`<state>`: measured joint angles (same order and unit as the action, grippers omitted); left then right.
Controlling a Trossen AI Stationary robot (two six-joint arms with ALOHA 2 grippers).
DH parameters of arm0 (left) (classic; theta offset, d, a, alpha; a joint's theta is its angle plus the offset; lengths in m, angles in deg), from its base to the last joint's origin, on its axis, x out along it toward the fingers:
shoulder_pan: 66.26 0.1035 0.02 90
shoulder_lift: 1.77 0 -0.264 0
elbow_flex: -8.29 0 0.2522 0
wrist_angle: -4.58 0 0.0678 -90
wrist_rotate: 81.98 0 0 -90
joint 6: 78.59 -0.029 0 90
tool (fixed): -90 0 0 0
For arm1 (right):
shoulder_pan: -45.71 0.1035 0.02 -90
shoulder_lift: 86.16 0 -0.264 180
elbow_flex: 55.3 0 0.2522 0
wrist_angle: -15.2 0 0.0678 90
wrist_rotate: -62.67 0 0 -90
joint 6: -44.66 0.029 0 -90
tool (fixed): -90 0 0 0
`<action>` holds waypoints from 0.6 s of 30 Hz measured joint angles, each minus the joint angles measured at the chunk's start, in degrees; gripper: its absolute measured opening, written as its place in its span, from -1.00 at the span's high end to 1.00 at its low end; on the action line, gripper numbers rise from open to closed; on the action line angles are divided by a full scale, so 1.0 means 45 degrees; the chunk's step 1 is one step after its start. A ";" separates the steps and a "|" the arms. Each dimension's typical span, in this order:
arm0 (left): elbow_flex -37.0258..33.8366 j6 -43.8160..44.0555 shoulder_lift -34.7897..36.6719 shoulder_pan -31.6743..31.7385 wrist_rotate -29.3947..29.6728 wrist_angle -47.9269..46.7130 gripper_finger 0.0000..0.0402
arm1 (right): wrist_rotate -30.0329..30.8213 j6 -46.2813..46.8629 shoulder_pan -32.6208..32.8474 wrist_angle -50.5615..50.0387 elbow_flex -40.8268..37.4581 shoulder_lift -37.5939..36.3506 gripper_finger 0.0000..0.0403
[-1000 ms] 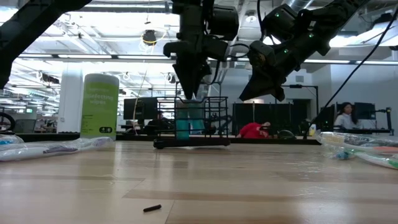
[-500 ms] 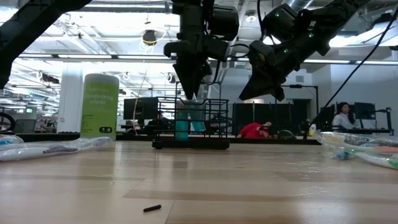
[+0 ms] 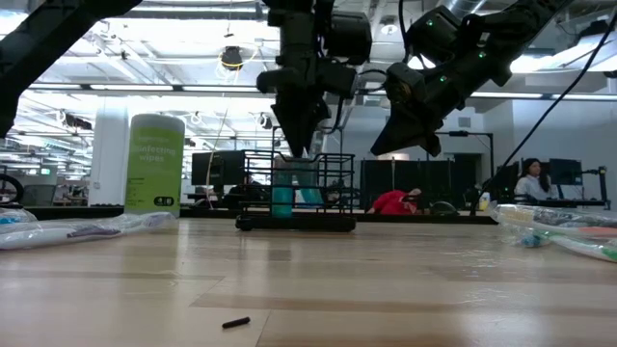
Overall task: Pick & Place toothbrushing station
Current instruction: Put the blue mouthwash into the black mesh organizer
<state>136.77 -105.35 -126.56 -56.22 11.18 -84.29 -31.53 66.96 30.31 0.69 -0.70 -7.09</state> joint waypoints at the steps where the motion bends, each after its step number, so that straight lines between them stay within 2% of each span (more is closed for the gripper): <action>1: -0.0152 -0.0004 -0.0002 0.0000 0.0010 0.0015 0.58 | 0.0000 0.0000 0.0000 0.0000 0.0005 0.0000 1.00; 18: -0.0471 -0.0002 -0.0002 -0.0191 0.0083 0.0136 0.53 | 0.0049 0.0005 0.0000 0.0034 0.0000 0.0000 1.00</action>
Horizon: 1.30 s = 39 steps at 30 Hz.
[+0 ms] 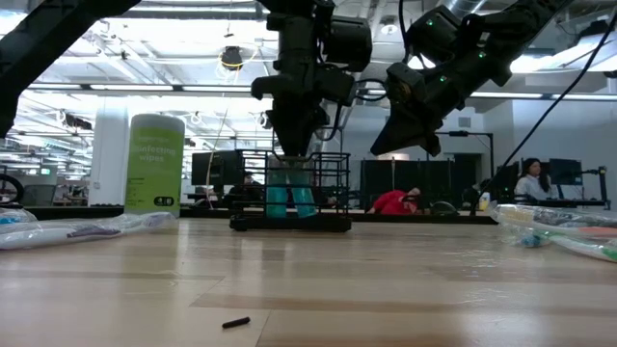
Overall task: Pick & Place toothbrushing station
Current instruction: Put the blue mouthwash into the black mesh organizer, then put the top right blue toothbrush into the black mesh organizer
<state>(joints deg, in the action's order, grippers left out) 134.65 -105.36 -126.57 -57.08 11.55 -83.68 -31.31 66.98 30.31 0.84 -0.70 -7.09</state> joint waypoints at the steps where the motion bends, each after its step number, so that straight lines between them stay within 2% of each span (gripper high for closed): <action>1: 0.0000 -0.0001 0.0000 -0.0015 0.0026 0.0000 0.51 | 0.0000 -0.0001 0.0000 0.0000 0.0000 0.0000 1.00; 8: 0.0000 0.0000 0.0000 -0.0175 0.0894 0.0059 0.34 | -0.0004 0.0005 -0.0001 0.0000 0.0000 -0.0002 1.00; 22: 0.0000 0.0003 0.0000 -0.0246 0.0908 0.0188 0.29 | -0.0005 0.0011 0.0000 -0.0005 0.0000 0.0000 1.00; 32: 0.0000 0.0005 0.0000 -0.0347 0.0925 0.0136 0.05 | -0.0005 0.0034 -0.0001 -0.0005 0.0000 -0.0002 1.00; 39: 0.0000 0.0013 0.0032 -0.0401 0.1572 0.0121 -0.04 | -0.0006 0.0029 -0.0004 -0.0005 0.0000 -0.0004 1.00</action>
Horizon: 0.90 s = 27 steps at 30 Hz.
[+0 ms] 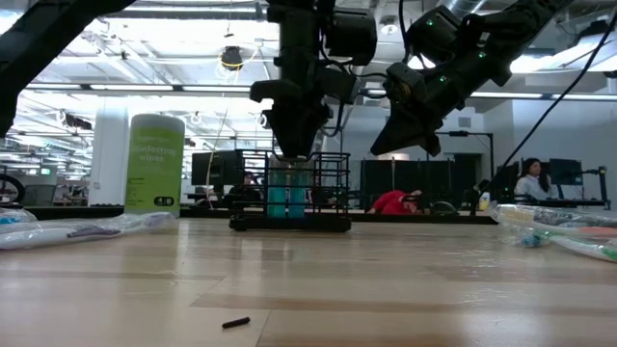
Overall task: Pick & Place toothbrushing station
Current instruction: Put the top right blue toothbrush into the black mesh organizer
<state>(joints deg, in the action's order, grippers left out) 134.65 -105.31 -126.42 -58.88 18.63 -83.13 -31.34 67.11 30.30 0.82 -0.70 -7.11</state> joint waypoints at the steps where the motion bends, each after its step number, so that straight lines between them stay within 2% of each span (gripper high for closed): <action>1: 0.0000 0.0008 0.0040 -0.0003 0.0007 0.0013 -0.04 | -0.0001 0.0002 0.0004 -0.0002 0.0001 0.0001 1.00; 19: 0.0024 0.0034 0.0472 -0.0219 0.0031 0.0188 -0.04 | -0.0004 0.0000 0.0000 -0.0045 0.0000 0.0003 1.00; 27: 0.0029 0.0909 0.1641 -0.0122 0.0128 0.0562 -0.04 | -0.0004 0.0000 0.0004 -0.0049 0.0000 0.0003 1.00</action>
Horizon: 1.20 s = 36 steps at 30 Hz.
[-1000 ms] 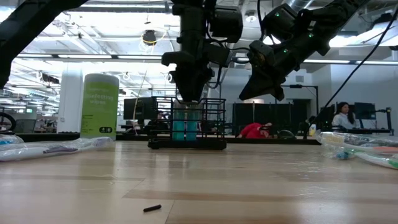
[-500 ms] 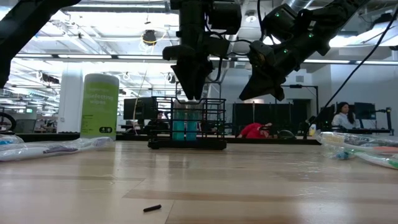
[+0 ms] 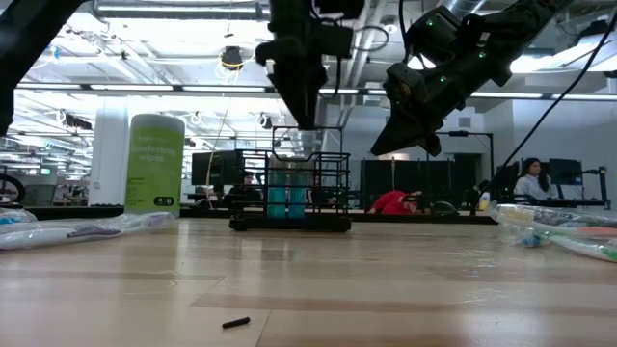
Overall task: Pick & Place toothbrushing station
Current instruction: Put the top right blue toothbrush into the black mesh organizer
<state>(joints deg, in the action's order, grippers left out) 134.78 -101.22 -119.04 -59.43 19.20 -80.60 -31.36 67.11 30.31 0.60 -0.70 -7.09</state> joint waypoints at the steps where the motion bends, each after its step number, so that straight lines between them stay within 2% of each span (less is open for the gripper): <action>1: 0.0000 0.0108 0.0103 0.0006 0.0000 0.0020 -0.04 | 0.0000 0.0000 -0.0004 0.0000 0.0000 0.0000 1.00; 9: 0.0005 0.1925 0.0657 -0.0002 -0.0341 0.0066 -0.04 | 0.0000 0.0005 0.0000 -0.0005 0.0000 0.0000 1.00; 18: 0.0005 0.4275 0.1008 -0.0024 -0.1471 0.1126 -0.04 | -0.0209 0.0015 0.0015 -0.0020 -0.0015 -0.0247 1.00; 36: 0.0000 0.6634 0.1743 -0.0268 -0.1480 0.2949 -0.04 | 0.0233 0.0126 0.1102 -0.1418 0.0000 -0.3438 1.00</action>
<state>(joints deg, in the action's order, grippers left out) 134.78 -71.36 -111.19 -60.64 12.55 -67.33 -30.31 67.68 35.27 -5.78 -0.70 -22.56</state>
